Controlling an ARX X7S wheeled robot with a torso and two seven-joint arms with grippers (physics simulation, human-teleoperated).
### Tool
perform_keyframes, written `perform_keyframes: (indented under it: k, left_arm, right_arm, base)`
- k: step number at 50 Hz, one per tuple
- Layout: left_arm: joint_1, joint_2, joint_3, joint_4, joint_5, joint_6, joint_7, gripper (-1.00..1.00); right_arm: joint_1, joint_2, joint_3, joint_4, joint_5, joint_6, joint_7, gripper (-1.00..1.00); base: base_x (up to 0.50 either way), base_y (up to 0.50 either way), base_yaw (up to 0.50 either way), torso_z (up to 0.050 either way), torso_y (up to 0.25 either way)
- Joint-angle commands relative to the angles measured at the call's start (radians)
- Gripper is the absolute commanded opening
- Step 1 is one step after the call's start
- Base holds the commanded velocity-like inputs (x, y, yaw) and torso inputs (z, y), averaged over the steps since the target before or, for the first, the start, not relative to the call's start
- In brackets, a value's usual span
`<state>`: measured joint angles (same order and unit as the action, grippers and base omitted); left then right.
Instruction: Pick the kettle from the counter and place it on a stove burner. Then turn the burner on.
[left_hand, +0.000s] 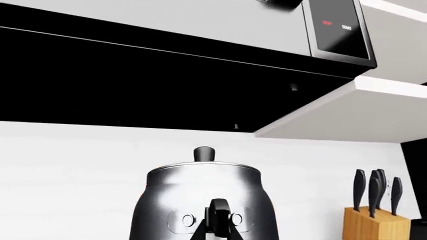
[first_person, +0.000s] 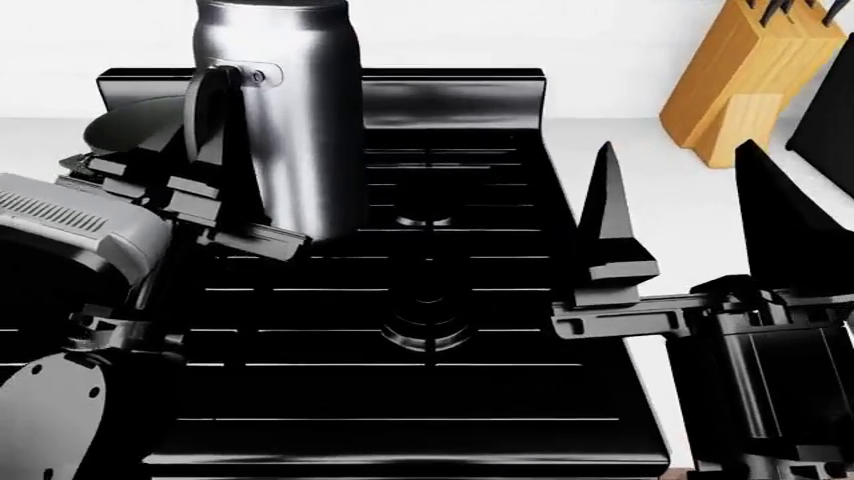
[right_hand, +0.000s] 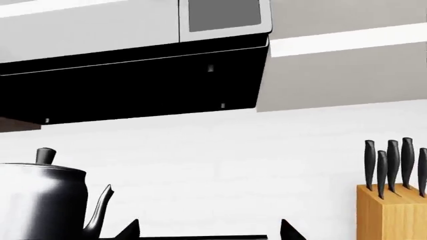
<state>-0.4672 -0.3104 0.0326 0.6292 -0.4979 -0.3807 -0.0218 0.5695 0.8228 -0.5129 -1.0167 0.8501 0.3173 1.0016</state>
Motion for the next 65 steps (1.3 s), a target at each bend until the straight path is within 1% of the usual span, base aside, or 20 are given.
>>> perform_keyframes:
  k: [1, 10, 16, 21, 40, 65]
  left_arm:
    - [-0.076, 0.016, 0.042, -0.031, -0.005, -0.028, -0.006, -1.0]
    - [-0.154, 0.048, 0.116, -0.13, 0.033, -0.027, 0.009, -1.0]
    - [-0.149, 0.07, 0.175, -0.165, 0.056, -0.01, 0.028, -1.0]
    - [-0.142, 0.08, 0.2, -0.179, 0.06, 0.0, 0.035, -1.0]
    - [-0.16, 0.125, 0.255, -0.281, 0.067, 0.039, 0.053, -1.0]
    - [-0.143, 0.147, 0.288, -0.305, 0.048, 0.07, 0.045, -1.0]
  right_arm:
    - [-0.024, 0.016, 0.008, 0.0, -0.006, -0.058, -0.014, 1.0]
    - [-0.026, 0.029, 0.009, 0.001, -0.002, -0.077, -0.013, 1.0]
    - [-0.034, 0.035, 0.012, 0.006, -0.005, -0.096, -0.016, 1.0]
    - [-0.034, 0.036, 0.009, 0.009, -0.008, -0.102, -0.017, 1.0]
    - [-0.039, 0.049, 0.004, 0.012, -0.012, -0.124, -0.017, 1.0]
    - [-0.036, 0.061, -0.003, 0.014, -0.006, -0.138, -0.009, 1.0]
  base:
    - [0.0, 0.0, 0.0, 0.0, 0.0]
    - [0.0, 0.0, 0.0, 0.0, 0.001]
    - [0.0, 0.0, 0.0, 0.0, 0.0]
    - [0.0, 0.0, 0.0, 0.0, 0.0]
    - [0.0, 0.0, 0.0, 0.0, 0.001]
    - [0.0, 0.0, 0.0, 0.0, 0.0]
